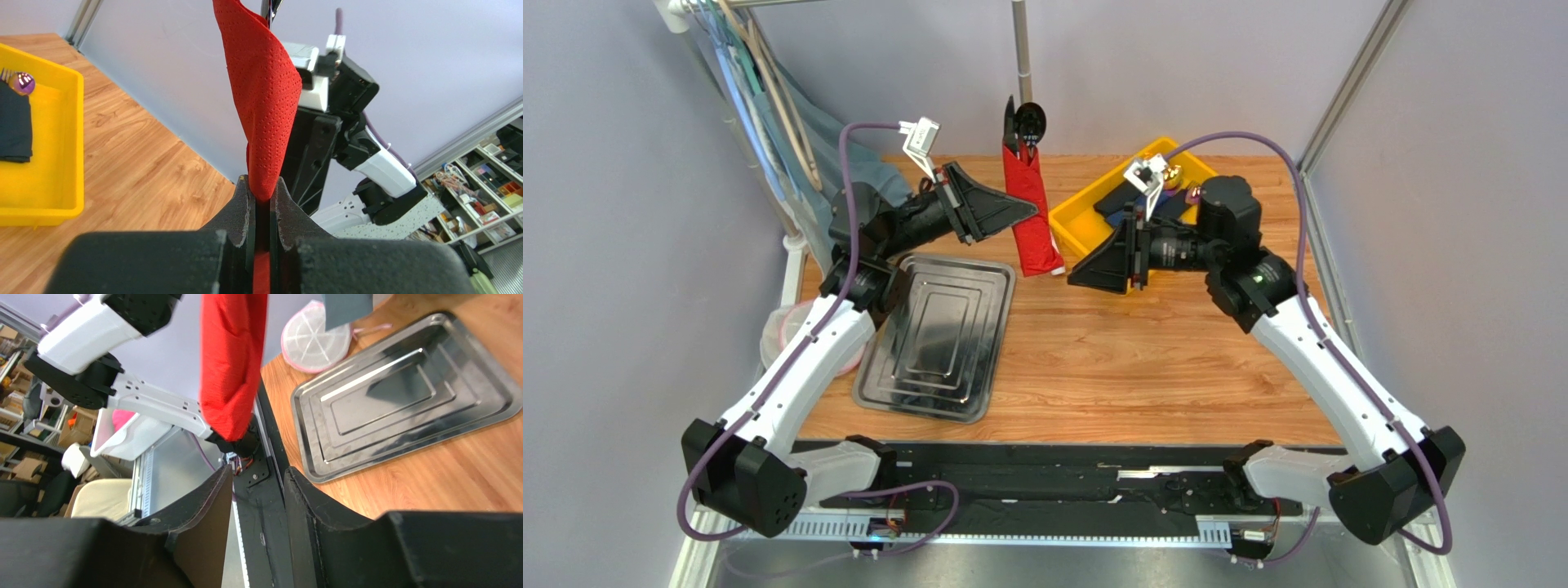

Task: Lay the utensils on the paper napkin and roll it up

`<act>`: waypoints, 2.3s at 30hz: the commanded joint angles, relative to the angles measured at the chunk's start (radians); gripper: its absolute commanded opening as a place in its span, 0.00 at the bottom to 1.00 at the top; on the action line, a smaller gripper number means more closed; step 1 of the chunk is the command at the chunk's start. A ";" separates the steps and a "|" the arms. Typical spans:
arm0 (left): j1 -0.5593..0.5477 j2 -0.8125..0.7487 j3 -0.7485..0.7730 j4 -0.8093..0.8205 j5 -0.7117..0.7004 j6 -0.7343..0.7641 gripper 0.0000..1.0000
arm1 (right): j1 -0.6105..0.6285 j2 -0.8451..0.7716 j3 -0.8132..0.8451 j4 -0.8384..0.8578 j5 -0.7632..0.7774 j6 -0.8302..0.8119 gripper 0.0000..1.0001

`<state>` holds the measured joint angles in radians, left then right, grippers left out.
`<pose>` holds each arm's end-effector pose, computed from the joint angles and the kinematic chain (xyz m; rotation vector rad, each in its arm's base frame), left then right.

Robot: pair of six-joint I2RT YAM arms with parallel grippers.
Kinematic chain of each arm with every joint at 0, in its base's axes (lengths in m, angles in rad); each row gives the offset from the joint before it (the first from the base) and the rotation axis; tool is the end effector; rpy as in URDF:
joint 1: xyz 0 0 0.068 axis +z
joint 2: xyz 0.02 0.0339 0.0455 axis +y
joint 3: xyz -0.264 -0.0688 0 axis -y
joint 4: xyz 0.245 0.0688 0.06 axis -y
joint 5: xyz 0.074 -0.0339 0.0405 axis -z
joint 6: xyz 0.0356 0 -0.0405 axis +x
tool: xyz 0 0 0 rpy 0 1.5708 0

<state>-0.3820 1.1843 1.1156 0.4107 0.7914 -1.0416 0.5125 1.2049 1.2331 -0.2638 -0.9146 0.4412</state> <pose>0.2340 -0.1213 0.4343 0.3143 1.5131 -1.6518 0.2144 0.1530 0.4046 -0.7785 1.8124 1.4694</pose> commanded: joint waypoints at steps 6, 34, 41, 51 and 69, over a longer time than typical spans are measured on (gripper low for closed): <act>0.003 -0.018 0.010 0.080 -0.003 0.012 0.00 | -0.031 -0.031 0.078 0.055 -0.066 0.122 0.37; 0.003 -0.008 0.033 0.088 -0.001 -0.014 0.00 | -0.002 0.076 0.086 0.172 -0.084 0.266 0.16; 0.003 -0.008 0.033 0.083 -0.004 -0.012 0.00 | 0.001 0.074 0.080 0.179 -0.090 0.251 0.00; 0.003 0.009 0.075 0.065 -0.011 -0.037 0.00 | 0.050 0.082 0.019 0.089 -0.015 0.093 0.00; -0.001 0.000 0.016 0.076 0.014 0.003 0.00 | -0.043 0.062 0.146 -0.120 -0.044 -0.102 0.63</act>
<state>-0.3828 1.2064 1.1229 0.4088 0.8032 -1.0557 0.5095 1.2984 1.2701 -0.2790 -0.9737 0.4667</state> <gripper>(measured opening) 0.059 0.544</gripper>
